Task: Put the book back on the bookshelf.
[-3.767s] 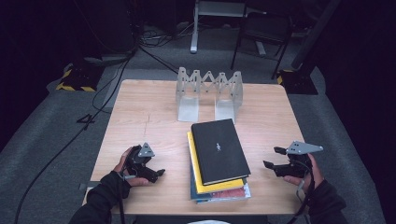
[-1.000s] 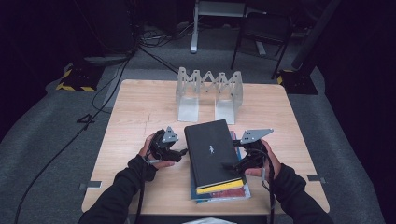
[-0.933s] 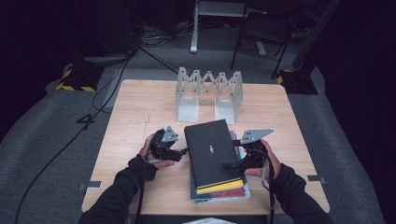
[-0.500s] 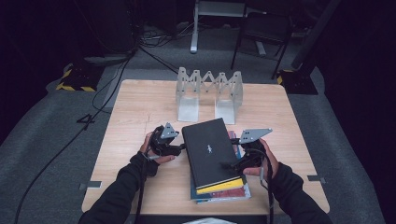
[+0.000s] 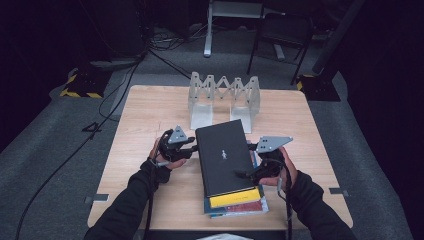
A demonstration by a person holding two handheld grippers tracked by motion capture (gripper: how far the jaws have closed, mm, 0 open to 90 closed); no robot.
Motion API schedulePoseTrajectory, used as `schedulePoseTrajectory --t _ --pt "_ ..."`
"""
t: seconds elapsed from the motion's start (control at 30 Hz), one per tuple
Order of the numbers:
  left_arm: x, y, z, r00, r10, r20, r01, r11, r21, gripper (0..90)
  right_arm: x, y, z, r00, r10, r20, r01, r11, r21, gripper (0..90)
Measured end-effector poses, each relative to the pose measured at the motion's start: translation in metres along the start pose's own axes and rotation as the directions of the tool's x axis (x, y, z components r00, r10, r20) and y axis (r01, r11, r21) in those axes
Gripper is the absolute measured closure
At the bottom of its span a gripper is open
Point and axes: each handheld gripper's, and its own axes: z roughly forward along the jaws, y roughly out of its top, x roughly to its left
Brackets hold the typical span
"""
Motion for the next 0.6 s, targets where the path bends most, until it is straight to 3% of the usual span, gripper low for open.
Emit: schedulePoseTrajectory --t 0.07,0.1,0.13,0.17,0.2,0.23,0.3,0.37,0.43,0.5,0.57,0.6 --pt "0.003 0.007 -0.006 0.9997 -0.013 0.021 0.014 0.9988 -0.048 63.0 -0.001 0.004 -0.002 0.9999 -0.017 -0.003 0.017 1.0 -0.026 10.9" --pt "0.005 0.011 -0.011 0.9976 -0.035 0.06 0.041 0.9935 -0.106 65.6 -0.001 0.005 -0.003 0.9998 -0.021 -0.001 0.021 0.999 -0.039 13.3" --pt "0.007 0.019 -0.018 0.9926 -0.055 0.108 0.073 0.9828 -0.17 64.3 -0.002 0.007 -0.005 0.9998 -0.021 0.004 0.021 0.998 -0.056 15.6" --pt "0.004 0.031 -0.024 0.9963 -0.013 0.085 0.029 0.9823 -0.185 65.1 -0.003 0.009 -0.007 0.9999 -0.012 0.004 0.013 0.997 -0.078 20.0" --pt "-0.007 0.054 -0.029 0.9964 0.046 0.072 -0.034 0.9865 -0.16 65.1 -0.005 0.011 -0.007 0.9999 0.014 0.001 -0.014 0.996 -0.089 20.6" --pt "-0.007 0.054 -0.029 0.9964 0.046 0.072 -0.034 0.9865 -0.16 65.1 -0.005 0.011 -0.007 0.9999 0.014 0.001 -0.014 0.996 -0.089 20.6" --pt "-0.008 0.057 -0.027 0.9984 0.056 0.011 -0.055 0.9926 -0.109 64.1 -0.008 0.011 -0.005 0.9999 0.004 -0.012 -0.006 0.996 -0.092 24.5" --pt "-0.002 0.044 -0.027 0.9978 0.05 -0.043 -0.053 0.9965 -0.064 58.1 -0.008 0.008 -0.006 0.9996 0.016 -0.025 -0.018 0.995 -0.097 26.8" --pt "0.0 0.039 -0.028 0.9981 0.043 -0.045 -0.046 0.997 -0.062 56.2 -0.009 0.006 -0.006 0.9992 0.025 -0.03 -0.028 0.994 -0.104 27.4" --pt "0.005 0.021 -0.031 0.997 0.027 -0.072 -0.03 0.9986 -0.043 55.0 -0.01 0.003 -0.006 0.999 0.028 -0.034 -0.032 0.993 -0.109 27.7" --pt "0.009 0.01 -0.028 0.9958 0.026 -0.087 -0.027 0.9996 -0.009 54.1 -0.009 0.004 -0.006 0.9992 0.018 -0.036 -0.022 0.994 -0.111 28.2" --pt "0.011 0.004 -0.023 0.9963 0.029 -0.08 -0.027 0.9992 0.029 53.0 -0.009 0.005 -0.006 0.9992 0.016 -0.036 -0.02 0.994 -0.109 28.2"
